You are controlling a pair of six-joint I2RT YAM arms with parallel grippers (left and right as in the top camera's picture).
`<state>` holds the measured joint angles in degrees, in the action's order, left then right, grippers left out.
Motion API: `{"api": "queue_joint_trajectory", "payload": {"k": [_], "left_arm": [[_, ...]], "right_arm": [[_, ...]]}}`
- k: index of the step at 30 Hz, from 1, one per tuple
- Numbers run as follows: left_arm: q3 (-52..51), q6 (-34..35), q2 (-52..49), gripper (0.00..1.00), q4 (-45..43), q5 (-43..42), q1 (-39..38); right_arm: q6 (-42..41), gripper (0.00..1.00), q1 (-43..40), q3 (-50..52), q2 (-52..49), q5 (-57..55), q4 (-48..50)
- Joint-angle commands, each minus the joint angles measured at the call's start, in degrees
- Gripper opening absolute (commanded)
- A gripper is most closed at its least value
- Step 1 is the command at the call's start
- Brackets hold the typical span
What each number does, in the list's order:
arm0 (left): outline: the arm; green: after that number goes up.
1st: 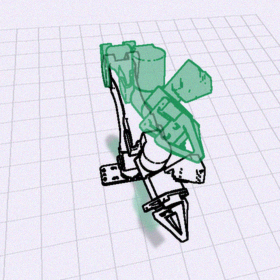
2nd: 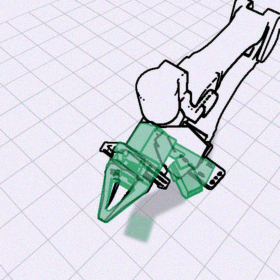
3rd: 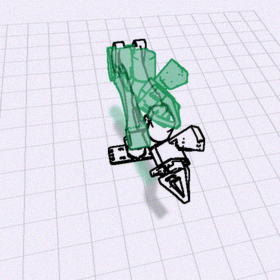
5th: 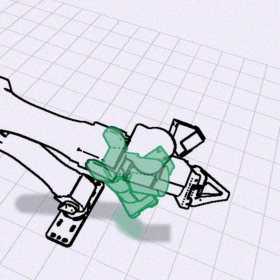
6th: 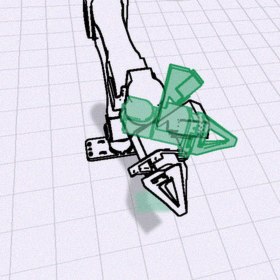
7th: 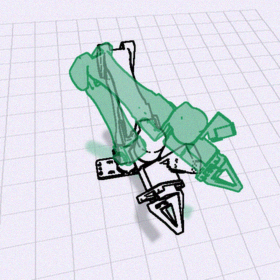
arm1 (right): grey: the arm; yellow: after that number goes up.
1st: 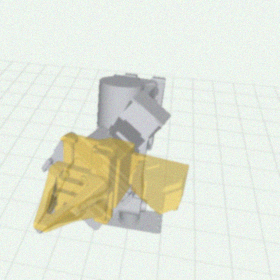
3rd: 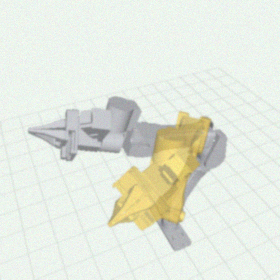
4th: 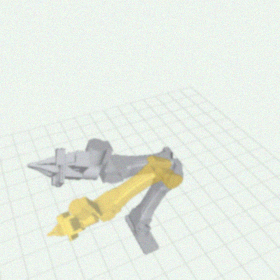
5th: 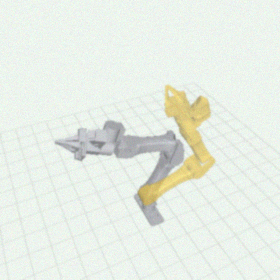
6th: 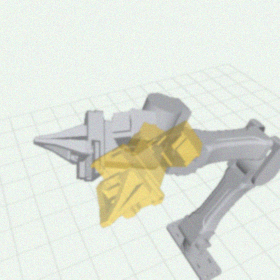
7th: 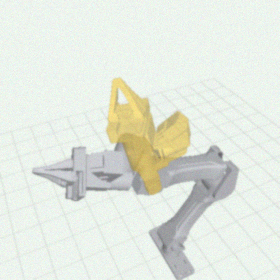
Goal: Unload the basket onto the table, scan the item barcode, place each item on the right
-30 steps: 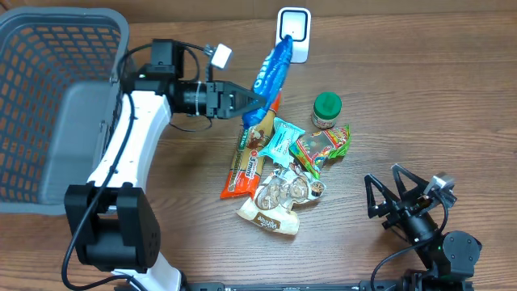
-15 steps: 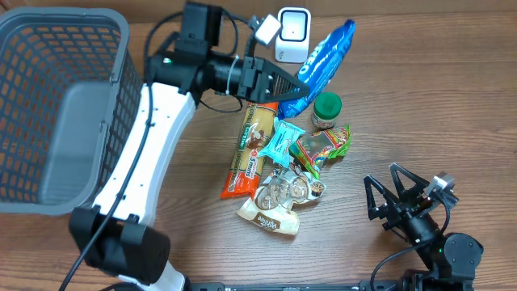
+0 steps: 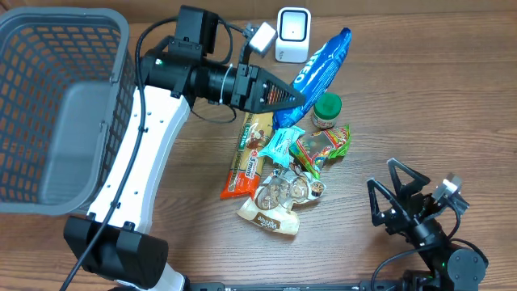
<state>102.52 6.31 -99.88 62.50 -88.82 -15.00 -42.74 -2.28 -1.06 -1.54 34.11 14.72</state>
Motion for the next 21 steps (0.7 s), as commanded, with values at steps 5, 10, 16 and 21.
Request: {"api": "queue_joint_trajectory", "payload": {"k": [5, 10, 16, 21], "left_arm": [[0.63, -9.53, -0.42, 0.04, 2.27, -1.77, 1.38], [0.61, -10.73, -0.42, 0.04, 4.68, -1.75, 4.81], [-2.49, -16.28, -0.57, 0.04, 10.4, 1.01, 8.07], [-10.25, -18.6, -0.57, 0.04, 10.84, 4.2, 12.09]], "right_arm": [[-3.93, 1.0, 9.75, -1.09, -10.95, -6.34, 10.21], [1.25, 1.0, 19.17, -8.0, -28.35, -7.3, 14.84], [5.66, 1.0, 24.87, -20.57, -49.44, -7.28, 15.82], [4.15, 1.0, 24.72, -23.91, -57.24, -2.89, 22.21]]}}
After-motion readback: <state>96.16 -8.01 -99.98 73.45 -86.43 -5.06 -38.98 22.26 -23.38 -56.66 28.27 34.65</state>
